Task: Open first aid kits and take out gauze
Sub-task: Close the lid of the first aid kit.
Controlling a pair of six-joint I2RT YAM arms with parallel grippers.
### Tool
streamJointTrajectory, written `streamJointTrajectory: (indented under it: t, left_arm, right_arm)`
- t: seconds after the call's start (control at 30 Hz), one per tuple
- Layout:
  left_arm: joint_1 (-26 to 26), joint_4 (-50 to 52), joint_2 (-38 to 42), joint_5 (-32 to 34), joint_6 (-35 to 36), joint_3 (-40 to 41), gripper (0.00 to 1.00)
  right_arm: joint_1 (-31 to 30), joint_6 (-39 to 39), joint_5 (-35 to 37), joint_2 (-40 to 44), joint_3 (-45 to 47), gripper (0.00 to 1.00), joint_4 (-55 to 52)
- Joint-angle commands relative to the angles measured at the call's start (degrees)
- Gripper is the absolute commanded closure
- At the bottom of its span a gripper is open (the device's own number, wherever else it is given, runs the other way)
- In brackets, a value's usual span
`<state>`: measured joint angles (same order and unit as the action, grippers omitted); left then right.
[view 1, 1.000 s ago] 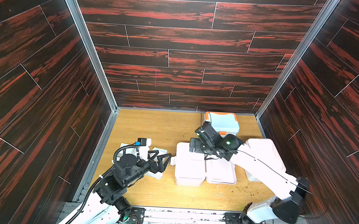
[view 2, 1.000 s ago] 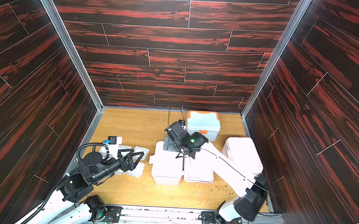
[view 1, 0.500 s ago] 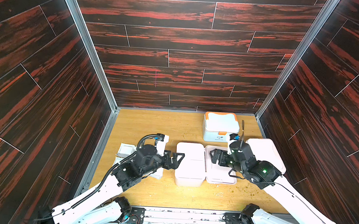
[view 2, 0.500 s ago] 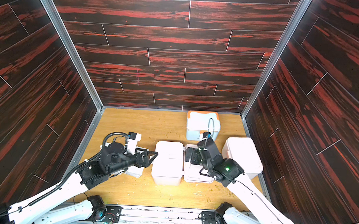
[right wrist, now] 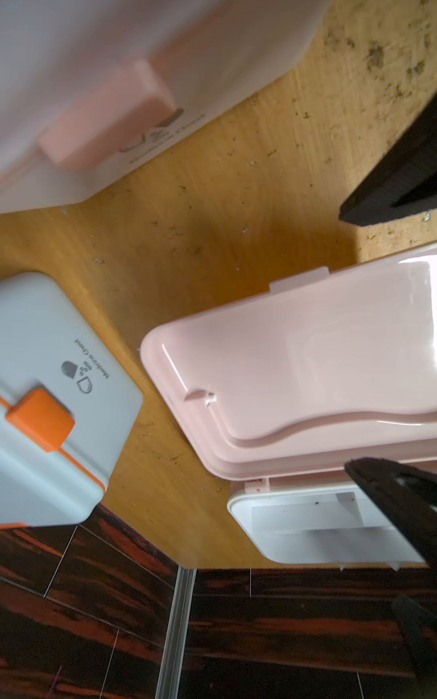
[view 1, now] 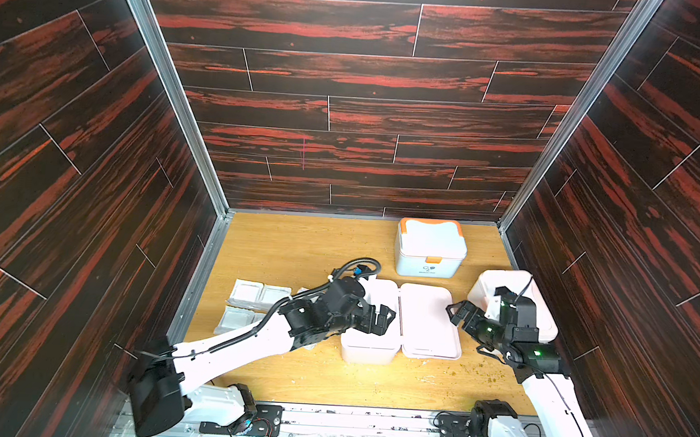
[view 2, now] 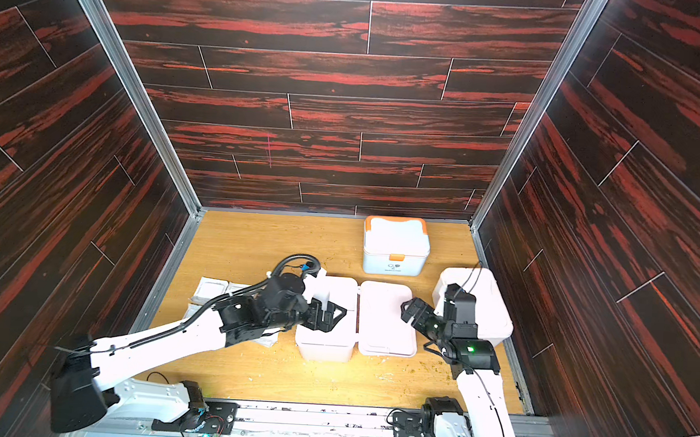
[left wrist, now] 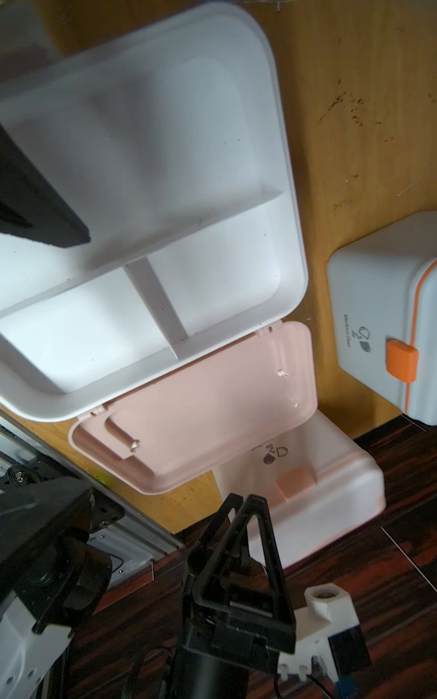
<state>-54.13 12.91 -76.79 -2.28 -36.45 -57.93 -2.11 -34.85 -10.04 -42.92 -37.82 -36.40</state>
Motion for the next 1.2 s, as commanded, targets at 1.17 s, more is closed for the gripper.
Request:
streamJointTrajectory:
  t: [1.17]
  left_arm:
    - [-1.23, -8.90, -8.68, -5.18, -6.43, 1.61, 0.00]
  right_arm:
    - [7.12, -7.33, -34.31, -2.66, 4.81, 0.01, 18.87]
